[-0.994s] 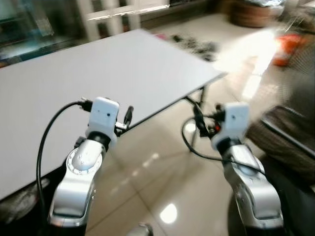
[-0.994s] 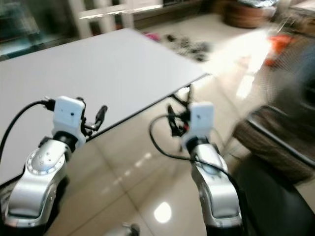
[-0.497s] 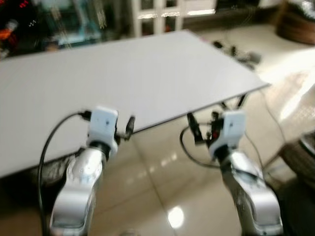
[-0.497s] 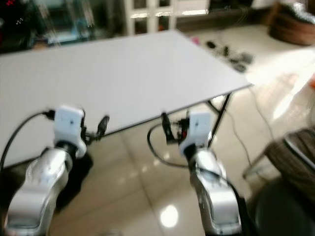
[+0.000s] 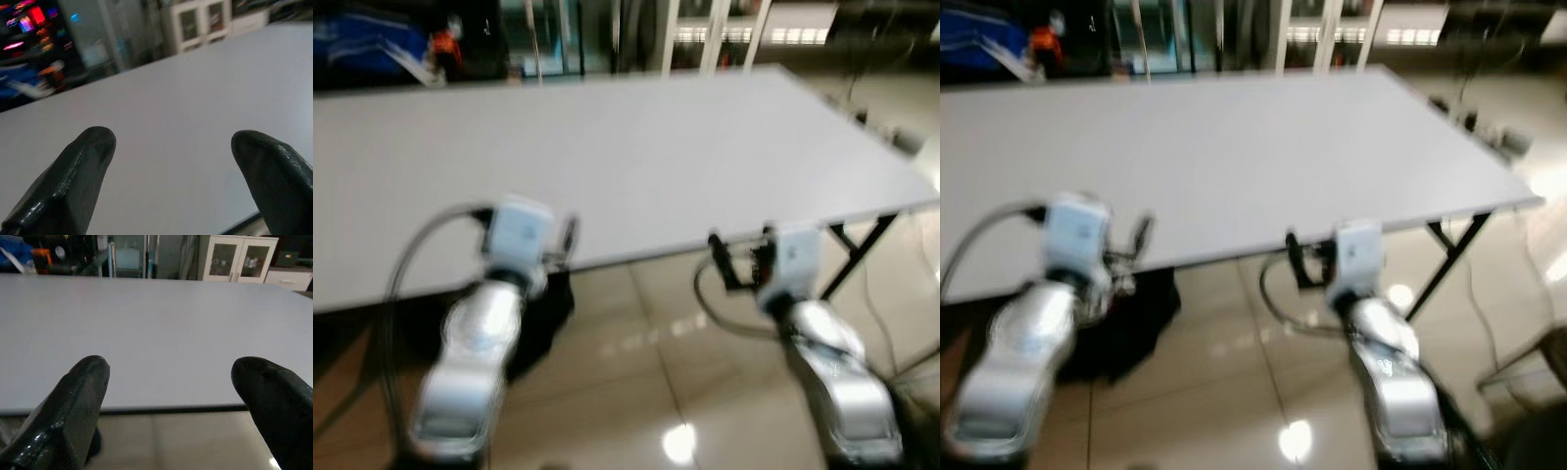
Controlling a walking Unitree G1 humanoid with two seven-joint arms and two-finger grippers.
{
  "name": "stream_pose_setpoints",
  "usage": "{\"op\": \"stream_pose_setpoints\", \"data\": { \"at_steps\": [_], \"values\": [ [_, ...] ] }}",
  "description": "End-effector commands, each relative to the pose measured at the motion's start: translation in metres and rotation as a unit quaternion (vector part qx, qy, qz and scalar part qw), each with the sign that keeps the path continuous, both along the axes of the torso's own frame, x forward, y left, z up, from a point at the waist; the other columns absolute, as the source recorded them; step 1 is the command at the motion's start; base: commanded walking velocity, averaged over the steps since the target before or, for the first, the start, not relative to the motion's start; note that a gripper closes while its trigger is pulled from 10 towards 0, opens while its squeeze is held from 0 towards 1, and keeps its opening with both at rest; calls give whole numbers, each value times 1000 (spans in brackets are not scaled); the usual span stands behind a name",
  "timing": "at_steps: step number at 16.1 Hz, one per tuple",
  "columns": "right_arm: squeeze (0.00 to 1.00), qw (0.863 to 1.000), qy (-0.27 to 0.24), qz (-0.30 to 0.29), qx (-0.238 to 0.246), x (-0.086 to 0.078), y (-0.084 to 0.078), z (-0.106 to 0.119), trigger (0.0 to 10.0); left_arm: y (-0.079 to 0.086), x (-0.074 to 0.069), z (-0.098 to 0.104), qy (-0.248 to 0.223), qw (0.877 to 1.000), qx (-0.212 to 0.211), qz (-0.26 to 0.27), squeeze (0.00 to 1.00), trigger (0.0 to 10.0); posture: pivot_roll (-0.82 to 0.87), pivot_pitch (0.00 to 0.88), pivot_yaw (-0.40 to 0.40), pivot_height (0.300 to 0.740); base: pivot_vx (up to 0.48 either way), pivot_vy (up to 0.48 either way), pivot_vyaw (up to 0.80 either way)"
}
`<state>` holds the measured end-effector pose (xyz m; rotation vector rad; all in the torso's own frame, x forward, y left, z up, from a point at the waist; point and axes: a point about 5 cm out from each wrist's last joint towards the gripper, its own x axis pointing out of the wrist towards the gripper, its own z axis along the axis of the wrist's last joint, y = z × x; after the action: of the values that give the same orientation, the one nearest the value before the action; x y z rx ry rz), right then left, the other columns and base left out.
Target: Setting the table
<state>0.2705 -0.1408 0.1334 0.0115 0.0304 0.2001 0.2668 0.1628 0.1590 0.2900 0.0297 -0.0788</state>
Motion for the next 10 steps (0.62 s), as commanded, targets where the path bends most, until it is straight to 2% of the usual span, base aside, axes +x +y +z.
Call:
{"op": "stream_pose_setpoints", "data": {
  "at_steps": [1,2,4,5,8,10],
  "values": [
    [0,998,-10,-60,-11,3,-13,3,10000,-2,1,-2,4,1000,4,2,0,10000,65,0,-46,740,0,480,0],
    [0,995,-26,-101,-9,5,-14,5,10000,-3,0,-3,4,1000,6,0,0,10000,63,0,-41,740,0,480,0],
    [0,990,-21,-125,68,4,-16,6,10000,-7,-4,-8,10,1000,-15,-3,0,10000,67,0,-36,740,0,480,0],
    [0,987,1,-112,116,2,-16,4,10000,-7,-8,-16,21,999,-39,2,0,10000,67,0,-34,740,0,480,0],
    [0,999,-10,-14,31,-5,-6,1,10000,-2,-12,-25,31,999,-27,6,0,10000,60,0,-34,740,0,480,0],
    [0,999,-10,-36,28,-3,-10,-1,10000,1,-7,-21,19,1000,0,4,0,10000,59,0,-46,740,0,480,0]
  ]
}}
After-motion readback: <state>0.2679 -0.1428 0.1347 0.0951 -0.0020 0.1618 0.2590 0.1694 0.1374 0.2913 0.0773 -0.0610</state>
